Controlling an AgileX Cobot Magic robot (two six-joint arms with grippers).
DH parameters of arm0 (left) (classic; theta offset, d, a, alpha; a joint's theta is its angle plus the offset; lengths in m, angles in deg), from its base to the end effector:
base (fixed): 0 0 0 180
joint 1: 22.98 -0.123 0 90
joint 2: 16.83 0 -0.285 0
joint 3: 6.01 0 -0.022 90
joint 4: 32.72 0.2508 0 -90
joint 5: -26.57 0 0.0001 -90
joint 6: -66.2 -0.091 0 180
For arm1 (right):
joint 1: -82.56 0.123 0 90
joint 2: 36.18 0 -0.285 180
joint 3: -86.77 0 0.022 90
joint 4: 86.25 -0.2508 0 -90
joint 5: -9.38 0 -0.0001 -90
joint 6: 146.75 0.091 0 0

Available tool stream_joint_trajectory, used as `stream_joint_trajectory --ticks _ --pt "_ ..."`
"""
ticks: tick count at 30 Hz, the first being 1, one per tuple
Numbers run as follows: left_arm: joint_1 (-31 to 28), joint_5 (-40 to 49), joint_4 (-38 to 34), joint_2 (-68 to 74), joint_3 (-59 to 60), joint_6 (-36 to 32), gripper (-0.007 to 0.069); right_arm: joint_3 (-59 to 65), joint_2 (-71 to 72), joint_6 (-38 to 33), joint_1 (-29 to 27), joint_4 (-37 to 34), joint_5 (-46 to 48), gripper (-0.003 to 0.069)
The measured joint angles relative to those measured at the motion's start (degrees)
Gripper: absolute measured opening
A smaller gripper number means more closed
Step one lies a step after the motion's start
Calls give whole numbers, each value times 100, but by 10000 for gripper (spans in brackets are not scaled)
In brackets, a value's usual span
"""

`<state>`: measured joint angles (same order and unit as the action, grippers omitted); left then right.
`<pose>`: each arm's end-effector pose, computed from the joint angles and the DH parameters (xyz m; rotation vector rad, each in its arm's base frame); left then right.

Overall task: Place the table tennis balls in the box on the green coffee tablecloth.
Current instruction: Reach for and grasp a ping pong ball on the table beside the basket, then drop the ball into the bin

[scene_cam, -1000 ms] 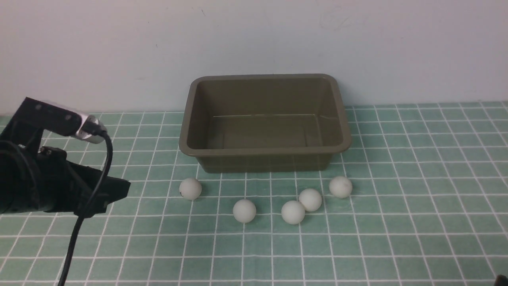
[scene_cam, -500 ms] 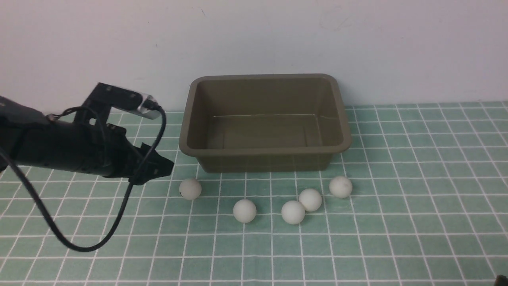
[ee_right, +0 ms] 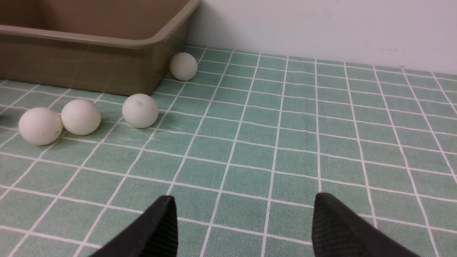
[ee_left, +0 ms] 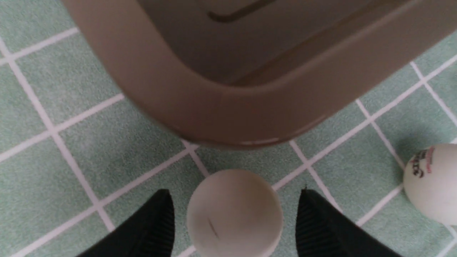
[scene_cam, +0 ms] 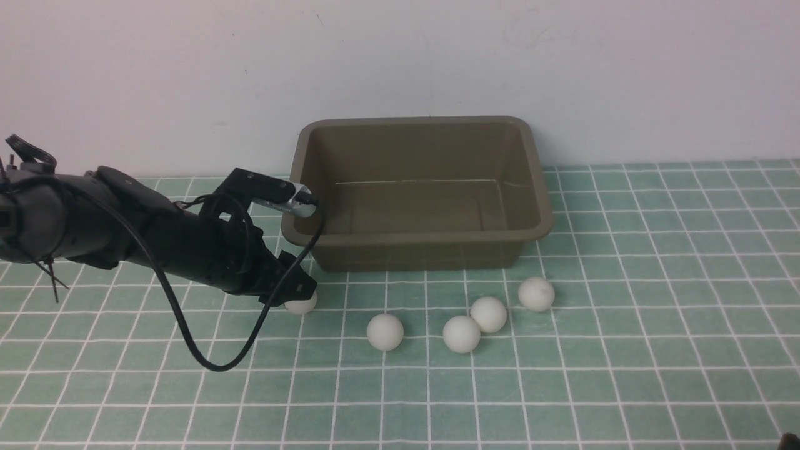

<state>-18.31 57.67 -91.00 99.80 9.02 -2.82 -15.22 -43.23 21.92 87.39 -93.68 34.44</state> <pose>0.3670 -0.0702 0.1572 0.5858 2.4595 -0.5202 0.0499 0.0092 0.1704 -0.1943 1.9087 0.0554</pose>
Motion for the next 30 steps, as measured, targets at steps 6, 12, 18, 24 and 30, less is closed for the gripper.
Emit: stream_joint_trajectory --ticks 6,12,18,24,30 --pt "121 -336 -147 272 -26 -342 417 0 0 0 0 0 0 462" --pt "169 -304 -124 371 -38 -481 350 0 0 0 0 0 0 462" --pt "169 259 -61 289 -38 -481 352 0 0 0 0 0 0 462" --pt "169 1828 -496 -274 -38 -912 352 0 0 0 0 0 0 462" --pt "169 1422 -2660 -498 -38 -2857 352 0 0 0 0 0 0 462"
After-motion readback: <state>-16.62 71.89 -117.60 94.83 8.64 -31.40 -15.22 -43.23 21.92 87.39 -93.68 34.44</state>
